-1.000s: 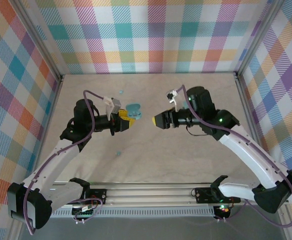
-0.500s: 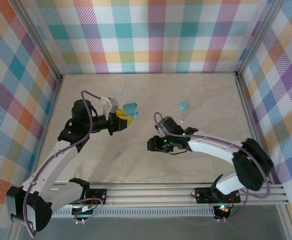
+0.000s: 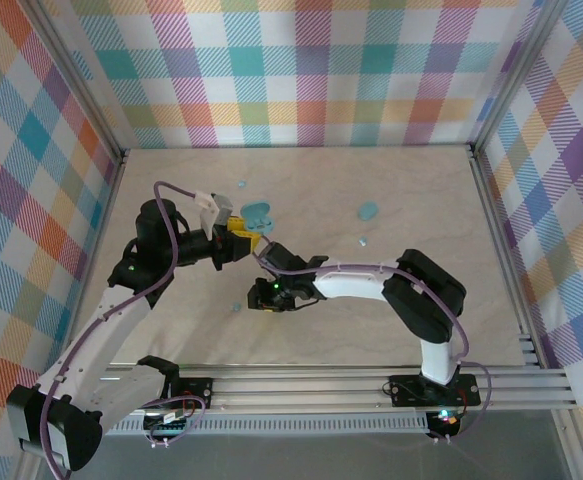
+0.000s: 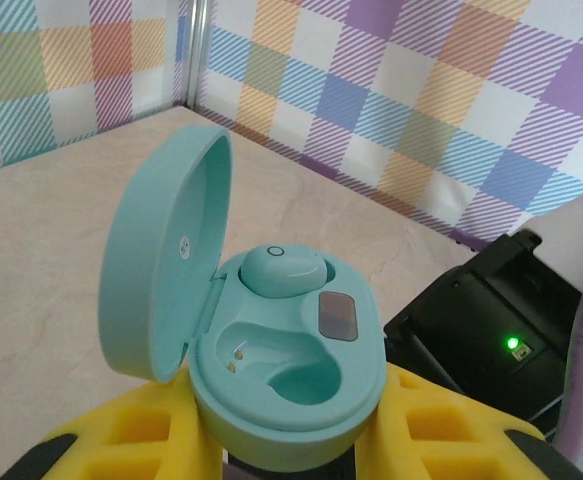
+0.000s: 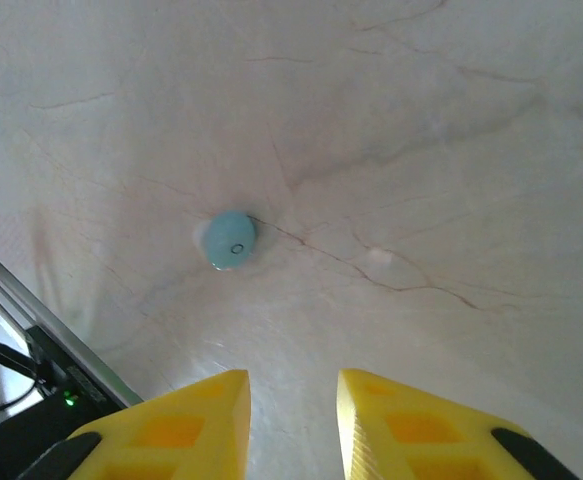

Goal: Insert the wireless bluetooth earbuds into the charging case

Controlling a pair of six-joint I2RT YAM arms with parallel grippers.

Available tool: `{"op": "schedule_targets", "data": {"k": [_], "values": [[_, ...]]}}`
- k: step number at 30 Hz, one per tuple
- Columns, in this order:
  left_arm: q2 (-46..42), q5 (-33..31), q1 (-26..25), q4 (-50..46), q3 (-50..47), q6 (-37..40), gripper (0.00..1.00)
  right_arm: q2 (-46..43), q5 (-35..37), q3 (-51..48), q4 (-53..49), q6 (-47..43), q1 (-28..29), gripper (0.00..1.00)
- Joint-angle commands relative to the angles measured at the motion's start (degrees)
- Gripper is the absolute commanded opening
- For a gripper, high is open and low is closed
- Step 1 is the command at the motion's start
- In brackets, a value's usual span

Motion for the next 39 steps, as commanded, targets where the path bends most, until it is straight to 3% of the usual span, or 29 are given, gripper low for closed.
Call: {"op": "schedule_targets", "data": {"k": [1,11,17,39], "values": [[-1.10,0.28,0.69,-0.99,2.37,-0.26,0.23,1.82,0.04,0.34,2.61,9.18,0.80,0.27],[-1.97,-0.63,0.69,-2.52,2.86,-0.52,0.22,6.17,3.65,5.66,2.74,15.38,2.59,0.33],[-2.25,-0.99,0.69,-3.84,3.92,0.17,0.22,9.00,5.88,11.46,-0.53,14.67,3.22,0.39],[-3.04,-0.33,0.69,-4.64,3.93,0.99,0.22,15.84,12.00,23.21,-18.70,10.73,5.35,0.31]]}}
